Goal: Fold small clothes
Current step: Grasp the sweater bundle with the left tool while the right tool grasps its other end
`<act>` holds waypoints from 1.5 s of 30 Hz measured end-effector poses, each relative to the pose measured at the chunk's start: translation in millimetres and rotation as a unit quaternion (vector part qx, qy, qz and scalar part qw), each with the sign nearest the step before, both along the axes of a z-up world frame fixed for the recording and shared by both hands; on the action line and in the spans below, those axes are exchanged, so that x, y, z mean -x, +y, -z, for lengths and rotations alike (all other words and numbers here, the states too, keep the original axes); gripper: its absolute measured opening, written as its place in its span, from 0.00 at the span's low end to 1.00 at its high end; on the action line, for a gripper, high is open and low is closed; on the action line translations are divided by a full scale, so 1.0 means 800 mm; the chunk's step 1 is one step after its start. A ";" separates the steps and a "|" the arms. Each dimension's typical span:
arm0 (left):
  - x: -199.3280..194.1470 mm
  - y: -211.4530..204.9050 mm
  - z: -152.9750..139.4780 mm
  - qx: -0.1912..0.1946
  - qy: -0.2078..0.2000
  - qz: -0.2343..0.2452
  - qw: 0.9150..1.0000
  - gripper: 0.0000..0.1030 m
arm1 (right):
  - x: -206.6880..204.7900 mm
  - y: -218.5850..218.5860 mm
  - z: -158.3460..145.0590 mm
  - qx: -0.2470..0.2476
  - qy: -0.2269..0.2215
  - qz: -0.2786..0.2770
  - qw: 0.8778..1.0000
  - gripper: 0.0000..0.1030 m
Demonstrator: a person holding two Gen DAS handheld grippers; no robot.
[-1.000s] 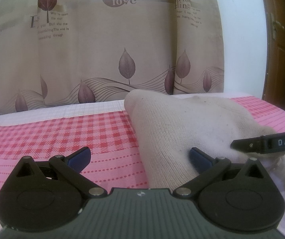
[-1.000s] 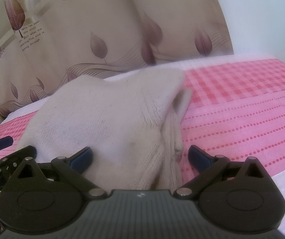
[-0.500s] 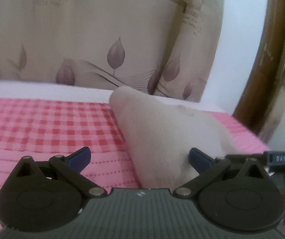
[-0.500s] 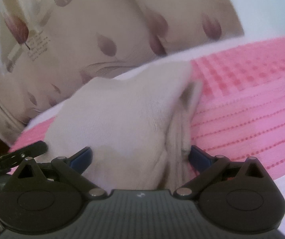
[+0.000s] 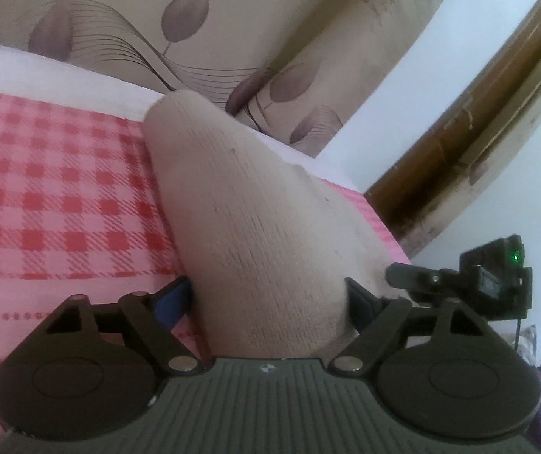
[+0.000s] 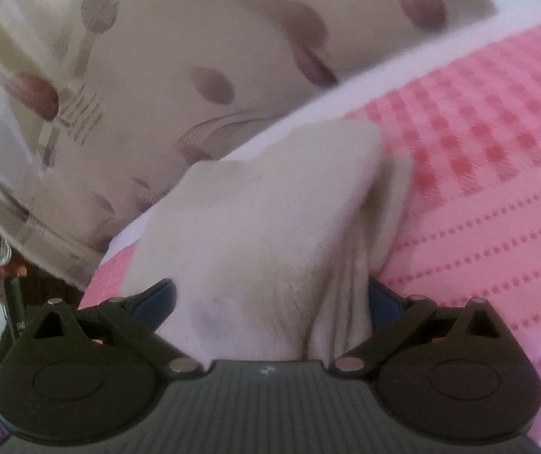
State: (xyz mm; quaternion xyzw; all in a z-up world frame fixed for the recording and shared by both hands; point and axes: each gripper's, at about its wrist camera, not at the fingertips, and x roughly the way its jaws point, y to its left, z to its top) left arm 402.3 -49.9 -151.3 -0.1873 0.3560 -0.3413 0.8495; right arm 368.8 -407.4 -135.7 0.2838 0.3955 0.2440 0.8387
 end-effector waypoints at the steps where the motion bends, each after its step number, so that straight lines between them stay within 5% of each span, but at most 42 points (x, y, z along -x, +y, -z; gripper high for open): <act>1: -0.001 -0.001 0.001 0.001 -0.001 0.002 1.000 0.80 | -0.003 0.003 -0.001 0.006 -0.002 -0.005 1.000 1.00; 12: -0.012 -0.006 0.002 -0.002 -0.006 0.009 1.000 0.74 | -0.009 0.007 -0.002 0.015 -0.008 -0.031 0.999 0.91; 18: -0.019 -0.005 0.001 0.000 -0.001 0.026 1.000 0.78 | -0.018 -0.020 0.006 -0.036 0.024 -0.031 0.999 0.89; 22: -0.021 -0.009 0.001 -0.010 -0.009 0.020 1.000 0.75 | -0.018 -0.005 0.001 -0.008 0.004 -0.035 0.999 0.88; 23: -0.019 -0.012 -0.001 -0.019 -0.016 0.016 1.000 0.69 | -0.019 0.000 0.000 -0.002 0.002 -0.034 0.999 0.76; 24: -0.017 -0.016 -0.003 -0.030 -0.025 0.013 0.999 0.63 | -0.018 0.005 -0.002 0.015 -0.005 -0.028 0.999 0.52; 27: -0.009 -0.023 -0.008 -0.047 -0.036 -0.011 0.998 0.57 | -0.017 0.014 0.004 0.001 -0.001 -0.013 1.000 0.46; 45: 0.032 -0.007 -0.044 -0.054 -0.061 -0.069 0.994 0.52 | 0.027 0.043 -0.023 -0.071 -0.043 0.018 0.996 0.43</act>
